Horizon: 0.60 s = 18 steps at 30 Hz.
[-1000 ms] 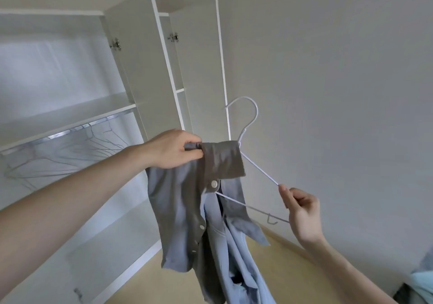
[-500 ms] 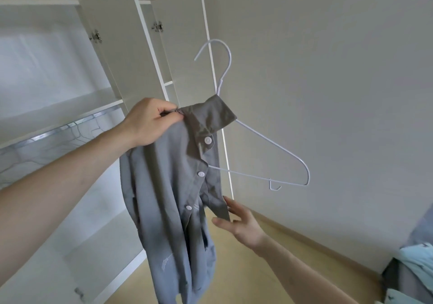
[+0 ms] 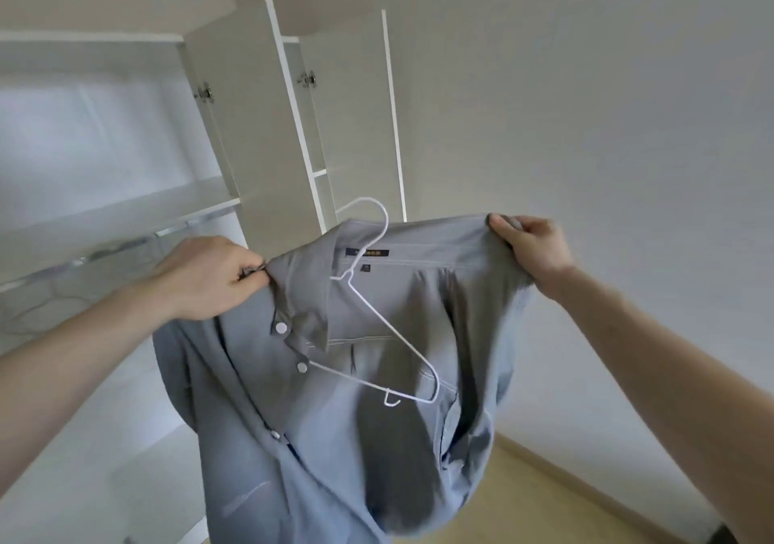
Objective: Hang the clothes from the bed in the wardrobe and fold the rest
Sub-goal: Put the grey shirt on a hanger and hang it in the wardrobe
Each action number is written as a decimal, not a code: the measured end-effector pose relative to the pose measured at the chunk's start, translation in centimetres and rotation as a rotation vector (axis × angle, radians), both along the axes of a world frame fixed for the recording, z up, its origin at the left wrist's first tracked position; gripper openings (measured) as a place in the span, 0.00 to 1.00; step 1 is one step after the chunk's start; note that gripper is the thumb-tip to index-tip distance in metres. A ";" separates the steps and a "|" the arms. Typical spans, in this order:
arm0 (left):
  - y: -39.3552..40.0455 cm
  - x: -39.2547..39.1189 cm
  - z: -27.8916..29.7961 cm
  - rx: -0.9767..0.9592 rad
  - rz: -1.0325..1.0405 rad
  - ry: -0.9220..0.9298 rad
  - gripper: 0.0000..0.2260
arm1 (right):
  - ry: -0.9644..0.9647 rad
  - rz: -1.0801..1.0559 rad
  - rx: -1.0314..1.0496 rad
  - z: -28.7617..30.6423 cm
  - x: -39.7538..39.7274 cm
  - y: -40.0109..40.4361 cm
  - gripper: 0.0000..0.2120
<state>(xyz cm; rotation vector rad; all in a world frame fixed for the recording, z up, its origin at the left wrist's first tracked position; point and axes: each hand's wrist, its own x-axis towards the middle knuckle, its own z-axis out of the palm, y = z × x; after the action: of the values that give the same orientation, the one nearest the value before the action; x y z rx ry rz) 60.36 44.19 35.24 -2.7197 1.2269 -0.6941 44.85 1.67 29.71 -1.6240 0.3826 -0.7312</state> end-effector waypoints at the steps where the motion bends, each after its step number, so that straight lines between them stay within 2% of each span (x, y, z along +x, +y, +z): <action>1: 0.0 0.4 -0.3 -0.025 0.044 -0.038 0.20 | -0.019 0.002 -0.039 2.3 -0.1 0.2 0.17; 4: -0.4 1.5 -1.2 -0.170 0.172 0.021 0.19 | -0.126 0.125 -0.023 8.1 -1.5 2.9 0.13; 7: -1.0 1.9 -1.3 -0.367 0.228 0.181 0.19 | -0.148 0.460 0.016 10.4 -4.3 8.6 0.10; 10: -2.2 1.4 -0.8 -0.458 0.161 0.280 0.18 | 0.045 0.859 -0.157 8.3 -7.2 14.6 0.10; 12: -3.0 1.0 -0.3 -0.510 0.107 0.279 0.18 | 0.239 0.989 -0.486 6.6 -8.0 16.1 0.07; 14: -3.4 1.0 0.1 -0.566 0.102 0.258 0.21 | 0.297 0.878 -0.798 6.1 -7.6 15.1 0.08; 16: -3.4 1.0 0.4 -0.589 0.102 0.234 0.21 | 0.195 0.573 -0.855 6.7 -6.7 12.7 0.07; 18: -3.4 0.9 0.3 -0.595 0.085 0.214 0.18 | -0.011 0.242 -0.835 7.2 -5.7 9.4 0.04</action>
<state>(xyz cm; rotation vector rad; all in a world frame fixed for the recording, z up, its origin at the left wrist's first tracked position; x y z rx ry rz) 61.22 40.83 35.50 -3.3826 1.0618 -0.8976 39.17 11.12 36.92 -2.3900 -0.1676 -0.7570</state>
